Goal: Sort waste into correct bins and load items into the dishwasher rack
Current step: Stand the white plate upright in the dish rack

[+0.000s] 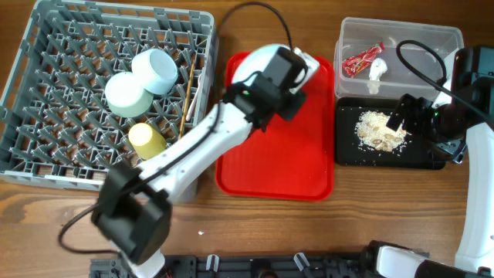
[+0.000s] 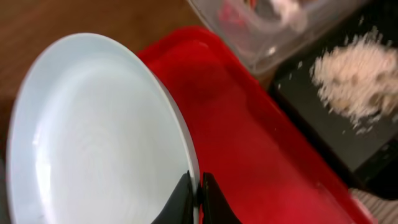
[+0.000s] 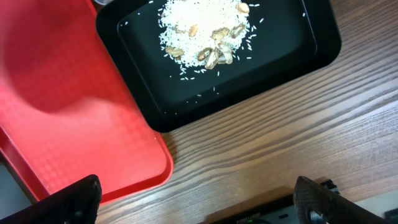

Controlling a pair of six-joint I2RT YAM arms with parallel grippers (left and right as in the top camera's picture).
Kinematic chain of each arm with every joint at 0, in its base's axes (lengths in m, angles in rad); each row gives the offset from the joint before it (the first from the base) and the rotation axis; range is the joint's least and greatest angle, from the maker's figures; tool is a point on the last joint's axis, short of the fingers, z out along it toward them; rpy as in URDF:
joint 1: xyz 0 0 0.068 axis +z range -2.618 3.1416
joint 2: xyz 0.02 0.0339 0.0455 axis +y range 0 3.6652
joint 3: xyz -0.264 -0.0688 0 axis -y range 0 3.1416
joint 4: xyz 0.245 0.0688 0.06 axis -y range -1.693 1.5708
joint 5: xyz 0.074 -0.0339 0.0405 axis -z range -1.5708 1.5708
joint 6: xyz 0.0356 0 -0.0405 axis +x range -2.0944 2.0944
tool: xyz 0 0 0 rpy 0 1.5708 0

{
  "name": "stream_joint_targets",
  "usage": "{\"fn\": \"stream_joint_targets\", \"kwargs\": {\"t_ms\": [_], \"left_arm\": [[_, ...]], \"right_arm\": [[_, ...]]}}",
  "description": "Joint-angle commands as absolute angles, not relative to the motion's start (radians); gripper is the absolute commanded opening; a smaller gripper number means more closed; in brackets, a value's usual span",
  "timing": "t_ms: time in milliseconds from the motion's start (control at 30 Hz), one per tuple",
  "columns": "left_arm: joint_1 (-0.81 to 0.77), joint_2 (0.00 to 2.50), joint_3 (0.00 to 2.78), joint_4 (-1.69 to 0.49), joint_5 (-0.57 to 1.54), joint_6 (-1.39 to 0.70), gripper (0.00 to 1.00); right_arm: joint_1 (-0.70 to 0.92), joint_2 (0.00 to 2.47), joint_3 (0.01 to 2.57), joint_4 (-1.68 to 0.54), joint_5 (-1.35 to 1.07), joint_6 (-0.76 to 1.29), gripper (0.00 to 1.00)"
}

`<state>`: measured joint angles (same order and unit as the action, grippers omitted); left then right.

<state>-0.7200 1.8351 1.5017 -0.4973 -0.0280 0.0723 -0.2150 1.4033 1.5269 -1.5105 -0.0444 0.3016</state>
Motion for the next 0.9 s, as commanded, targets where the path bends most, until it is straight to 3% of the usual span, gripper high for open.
{"fn": "stream_joint_targets", "kwargs": {"t_ms": [0, 133, 200, 433, 633, 733, 833, 867], "left_arm": [[-0.632, 1.682, 1.500, -0.503, 0.008, -0.065, 0.04], [-0.463, 1.583, 1.500, -0.506, 0.212, -0.239, 0.04], [-0.340, 1.572, 1.500, -0.505, 0.436, -0.304, 0.04], [-0.033, 1.689, 1.500, -0.506, 0.979, -0.350, 0.04], [0.047, 1.815, 1.500, -0.488, 0.995, -0.348, 0.04], [0.052, 1.858, 1.500, -0.476, 0.893, -0.348, 0.06], [0.053, 1.857, 1.500, -0.474, 0.812, -0.347, 0.55], [0.053, 1.855, 1.500, -0.471, 0.809, -0.341, 0.79]], "right_arm": [[-0.218, 1.390, 1.546, -1.509, -0.052, 0.289, 1.00], [-0.218, 1.390, 1.546, -1.508, -0.052, 0.289, 1.00], [-0.218, 1.390, 1.546, -1.508, -0.052, 0.289, 0.99], [-0.218, 1.390, 1.546, -1.509, -0.052, 0.289, 1.00], [-0.218, 1.390, 1.546, -1.509, -0.052, 0.290, 1.00], [-0.218, 1.390, 1.546, -1.510, -0.052, 0.289, 1.00], [-0.218, 1.390, 1.546, -1.508, -0.052, 0.289, 1.00], [-0.218, 1.390, 1.546, -1.507, -0.052, 0.289, 1.00]]}}
